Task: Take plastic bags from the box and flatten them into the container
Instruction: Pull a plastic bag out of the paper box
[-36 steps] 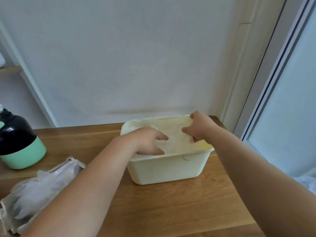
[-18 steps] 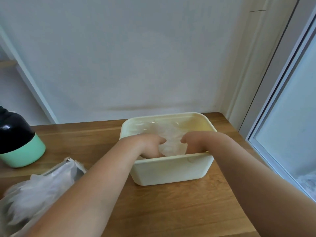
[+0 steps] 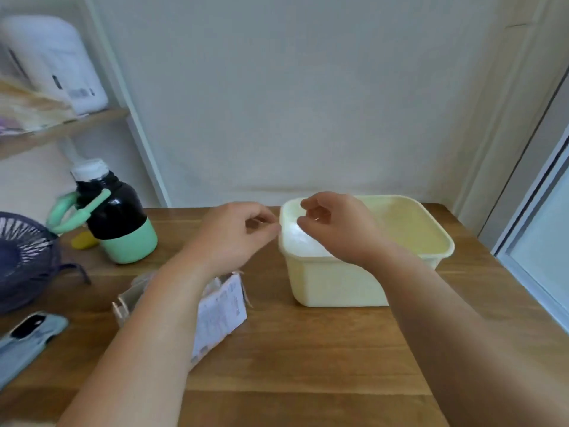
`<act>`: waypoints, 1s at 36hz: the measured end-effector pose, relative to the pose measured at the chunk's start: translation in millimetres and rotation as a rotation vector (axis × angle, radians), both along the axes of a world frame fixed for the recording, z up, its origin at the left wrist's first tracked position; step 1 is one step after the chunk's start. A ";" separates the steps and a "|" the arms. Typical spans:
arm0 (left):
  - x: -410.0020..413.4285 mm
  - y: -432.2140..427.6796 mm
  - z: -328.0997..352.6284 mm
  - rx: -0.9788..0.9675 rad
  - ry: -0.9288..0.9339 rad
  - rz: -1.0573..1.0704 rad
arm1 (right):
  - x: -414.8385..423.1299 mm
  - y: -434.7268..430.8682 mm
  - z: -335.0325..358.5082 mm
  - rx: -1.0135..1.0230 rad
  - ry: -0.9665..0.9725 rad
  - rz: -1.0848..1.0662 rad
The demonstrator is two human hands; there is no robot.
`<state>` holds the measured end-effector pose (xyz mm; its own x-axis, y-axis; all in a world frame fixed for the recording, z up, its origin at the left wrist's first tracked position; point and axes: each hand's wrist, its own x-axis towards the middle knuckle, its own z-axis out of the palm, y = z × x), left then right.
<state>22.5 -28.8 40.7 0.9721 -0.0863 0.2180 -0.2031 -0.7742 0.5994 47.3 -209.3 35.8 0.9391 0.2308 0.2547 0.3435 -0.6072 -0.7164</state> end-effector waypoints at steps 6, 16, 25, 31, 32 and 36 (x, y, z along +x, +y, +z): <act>-42.0 57.9 -9.5 0.073 -0.012 0.164 | -24.8 70.8 -20.1 0.121 0.005 0.163; -63.8 90.3 -39.6 0.177 0.205 0.251 | -25.5 123.4 -55.7 -0.065 0.112 0.275; -58.3 92.3 -42.1 0.008 0.036 0.261 | -24.9 123.0 -57.8 -0.047 0.061 0.250; -60.5 94.0 -42.1 0.121 0.107 0.157 | -27.2 121.4 -54.8 0.029 0.100 0.245; -60.4 94.5 -42.5 0.143 0.125 0.149 | -28.1 121.2 -52.9 0.053 0.128 0.242; -60.9 93.9 -43.1 0.190 0.196 0.137 | -30.6 120.0 -43.6 0.180 0.236 0.222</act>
